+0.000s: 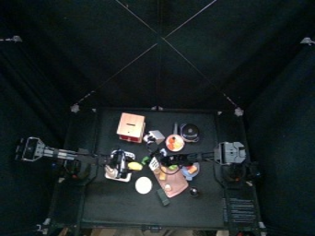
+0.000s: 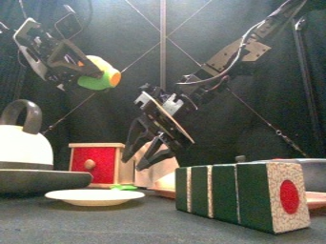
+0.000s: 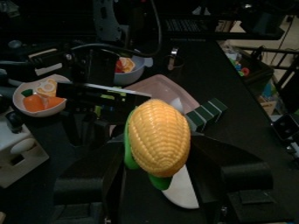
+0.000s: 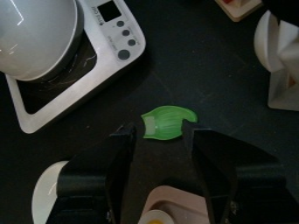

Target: Grab corn husk with both hands

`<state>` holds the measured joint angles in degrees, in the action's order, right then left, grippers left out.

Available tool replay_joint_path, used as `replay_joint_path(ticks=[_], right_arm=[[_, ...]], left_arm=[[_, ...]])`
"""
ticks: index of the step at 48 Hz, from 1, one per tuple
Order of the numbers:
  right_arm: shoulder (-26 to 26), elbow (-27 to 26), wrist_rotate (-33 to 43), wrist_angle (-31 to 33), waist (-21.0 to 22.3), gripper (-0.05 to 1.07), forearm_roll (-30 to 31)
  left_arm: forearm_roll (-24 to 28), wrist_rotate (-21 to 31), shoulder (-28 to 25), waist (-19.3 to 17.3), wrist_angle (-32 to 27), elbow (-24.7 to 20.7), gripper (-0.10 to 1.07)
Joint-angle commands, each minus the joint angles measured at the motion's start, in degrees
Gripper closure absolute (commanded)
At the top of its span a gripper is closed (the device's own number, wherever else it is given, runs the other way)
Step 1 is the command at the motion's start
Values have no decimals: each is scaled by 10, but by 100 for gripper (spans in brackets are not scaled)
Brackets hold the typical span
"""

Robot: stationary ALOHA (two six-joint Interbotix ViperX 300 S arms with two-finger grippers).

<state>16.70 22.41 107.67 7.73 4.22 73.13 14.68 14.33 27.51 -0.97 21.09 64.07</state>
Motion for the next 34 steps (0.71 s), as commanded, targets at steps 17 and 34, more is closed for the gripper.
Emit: replay_joint_path(ticks=[17, 34], right_arm=[[-113, 40, 0, -1, -58, 21, 82], [-127, 13, 3, 39, -122, 21, 236]], left_arm=[[-15, 3, 4, 9, -103, -16, 21], [-10, 0, 4, 48, -122, -23, 21]])
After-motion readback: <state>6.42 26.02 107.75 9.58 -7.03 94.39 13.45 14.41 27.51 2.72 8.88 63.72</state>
